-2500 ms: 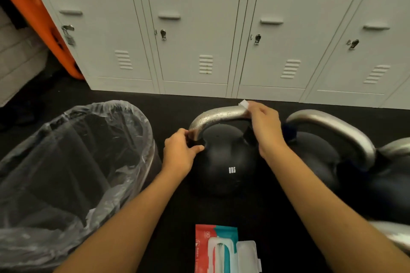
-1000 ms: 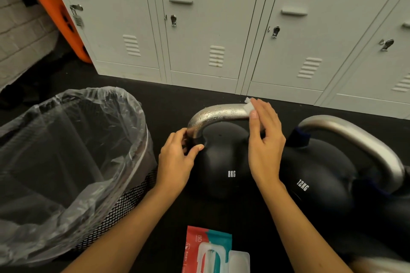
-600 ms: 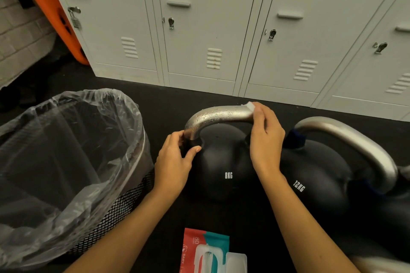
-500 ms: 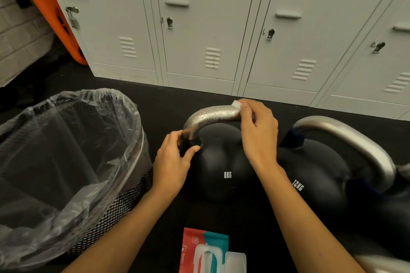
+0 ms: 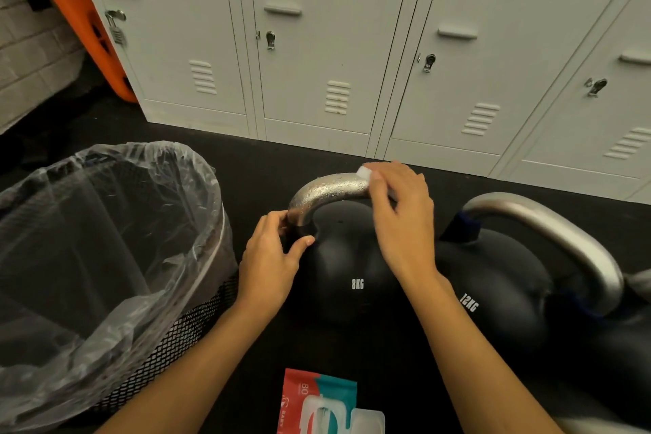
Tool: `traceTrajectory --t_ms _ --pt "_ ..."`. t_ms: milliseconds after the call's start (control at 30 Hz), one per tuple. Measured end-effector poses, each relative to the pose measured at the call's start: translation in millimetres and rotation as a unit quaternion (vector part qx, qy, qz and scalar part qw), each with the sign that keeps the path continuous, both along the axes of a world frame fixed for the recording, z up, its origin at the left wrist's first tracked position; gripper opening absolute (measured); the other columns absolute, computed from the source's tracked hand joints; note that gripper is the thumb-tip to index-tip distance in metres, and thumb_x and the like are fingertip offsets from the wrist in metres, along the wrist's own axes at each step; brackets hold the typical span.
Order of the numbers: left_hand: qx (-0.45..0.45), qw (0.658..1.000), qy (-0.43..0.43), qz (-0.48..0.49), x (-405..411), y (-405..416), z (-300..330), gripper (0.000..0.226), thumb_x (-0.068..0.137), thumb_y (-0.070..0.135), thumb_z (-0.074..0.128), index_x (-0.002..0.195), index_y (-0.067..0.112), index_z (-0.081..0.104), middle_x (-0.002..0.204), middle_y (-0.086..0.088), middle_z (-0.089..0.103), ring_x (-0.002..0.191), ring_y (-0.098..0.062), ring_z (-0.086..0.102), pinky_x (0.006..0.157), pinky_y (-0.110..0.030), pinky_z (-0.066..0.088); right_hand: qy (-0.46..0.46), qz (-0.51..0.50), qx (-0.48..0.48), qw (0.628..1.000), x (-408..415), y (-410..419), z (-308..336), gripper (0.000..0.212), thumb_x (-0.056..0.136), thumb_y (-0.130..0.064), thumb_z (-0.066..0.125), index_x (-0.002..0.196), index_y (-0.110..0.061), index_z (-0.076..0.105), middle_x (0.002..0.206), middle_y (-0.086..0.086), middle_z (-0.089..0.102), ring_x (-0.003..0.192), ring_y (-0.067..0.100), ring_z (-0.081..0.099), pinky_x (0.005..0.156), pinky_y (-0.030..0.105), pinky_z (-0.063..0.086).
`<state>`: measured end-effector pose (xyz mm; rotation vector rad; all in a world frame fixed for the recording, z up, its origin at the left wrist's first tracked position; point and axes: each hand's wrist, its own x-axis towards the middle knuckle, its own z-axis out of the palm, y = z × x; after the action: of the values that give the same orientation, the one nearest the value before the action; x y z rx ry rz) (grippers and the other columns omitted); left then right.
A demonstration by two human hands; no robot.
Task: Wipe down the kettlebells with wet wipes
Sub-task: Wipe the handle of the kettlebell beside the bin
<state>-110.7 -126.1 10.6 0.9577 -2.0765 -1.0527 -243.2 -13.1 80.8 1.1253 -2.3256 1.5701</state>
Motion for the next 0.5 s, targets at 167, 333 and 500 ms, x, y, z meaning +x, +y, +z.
traceTrajectory --t_ms 167,333,500 --pt "-0.002 1.0 -0.001 -0.007 0 1 1 0.037 0.081 0.028 0.073 0.113 0.025 0.055 0.11 0.011 0.055 0.102 -0.009 0.057 0.082 -0.042 0.055 0.044 0.023 -0.01 0.999 -2 13 -12 0.03 0.103 -0.023 0.05 0.129 -0.032 0.06 0.137 -0.011 0.057 0.139 0.0 0.036 0.123 0.036 0.005" --pt "-0.002 1.0 -0.002 -0.007 0 1 1 0.038 0.082 0.028 0.072 0.115 0.024 0.054 0.112 0.011 0.053 0.104 -0.01 0.056 0.083 -0.043 0.054 -0.072 -0.008 0.005 0.997 -9 13 11 0.023 0.102 -0.026 0.048 0.091 -0.04 0.064 0.088 -0.02 0.064 0.092 -0.002 0.057 0.089 0.011 0.04" --pt "0.003 1.0 0.001 -0.01 0 2 2 0.038 0.082 0.027 0.072 0.115 0.024 0.054 0.111 0.011 0.052 0.103 -0.009 0.056 0.084 -0.041 0.054 -0.076 0.01 0.255 0.964 -28 -12 46 0.039 0.097 -0.03 0.043 0.06 -0.016 0.041 0.061 0.001 0.043 0.059 0.018 0.037 0.054 0.031 0.03"
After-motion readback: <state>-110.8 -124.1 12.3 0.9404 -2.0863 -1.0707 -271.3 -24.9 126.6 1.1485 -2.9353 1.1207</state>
